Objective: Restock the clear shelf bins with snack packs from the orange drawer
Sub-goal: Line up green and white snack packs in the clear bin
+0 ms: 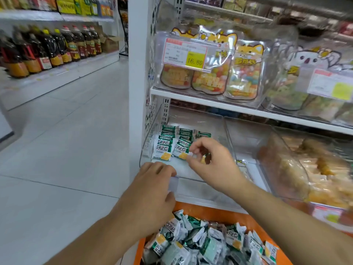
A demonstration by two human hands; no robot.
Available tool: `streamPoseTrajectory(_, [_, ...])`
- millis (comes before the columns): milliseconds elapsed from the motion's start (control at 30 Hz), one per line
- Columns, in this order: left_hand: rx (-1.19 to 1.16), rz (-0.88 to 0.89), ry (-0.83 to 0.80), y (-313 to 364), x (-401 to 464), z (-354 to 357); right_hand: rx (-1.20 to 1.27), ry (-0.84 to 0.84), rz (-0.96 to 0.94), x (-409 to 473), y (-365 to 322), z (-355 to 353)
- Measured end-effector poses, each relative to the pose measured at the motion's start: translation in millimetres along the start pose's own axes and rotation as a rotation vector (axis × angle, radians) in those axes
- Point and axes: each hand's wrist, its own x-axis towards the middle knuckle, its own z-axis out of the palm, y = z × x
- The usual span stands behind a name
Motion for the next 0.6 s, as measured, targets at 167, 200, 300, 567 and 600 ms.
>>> streamPoseTrajectory(167, [-0.015,-0.028,-0.169,23.5,-16.0,21.3,0.119,-0.089,0.11,-98.8,9.4,-27.1])
streamPoseTrajectory(200, [-0.026,-0.04,-0.201,27.3,-18.8,28.8,0.139,-0.107,0.154,-114.8,16.5,-29.7])
streamPoseTrajectory(300, [-0.076,-0.081,-0.304,35.6,-29.3,57.2,0.164,-0.15,0.305,-156.9,50.3,-31.1])
streamPoseTrajectory(567, [0.034,-0.162,-0.556,18.3,-47.3,147.2,-0.046,-0.315,0.601,-231.8,152.7,-2.3])
streamPoseTrajectory(600, [0.075,-0.178,-0.57,12.2,-47.8,158.2,-0.088,-0.357,0.6,-234.2,161.0,1.6])
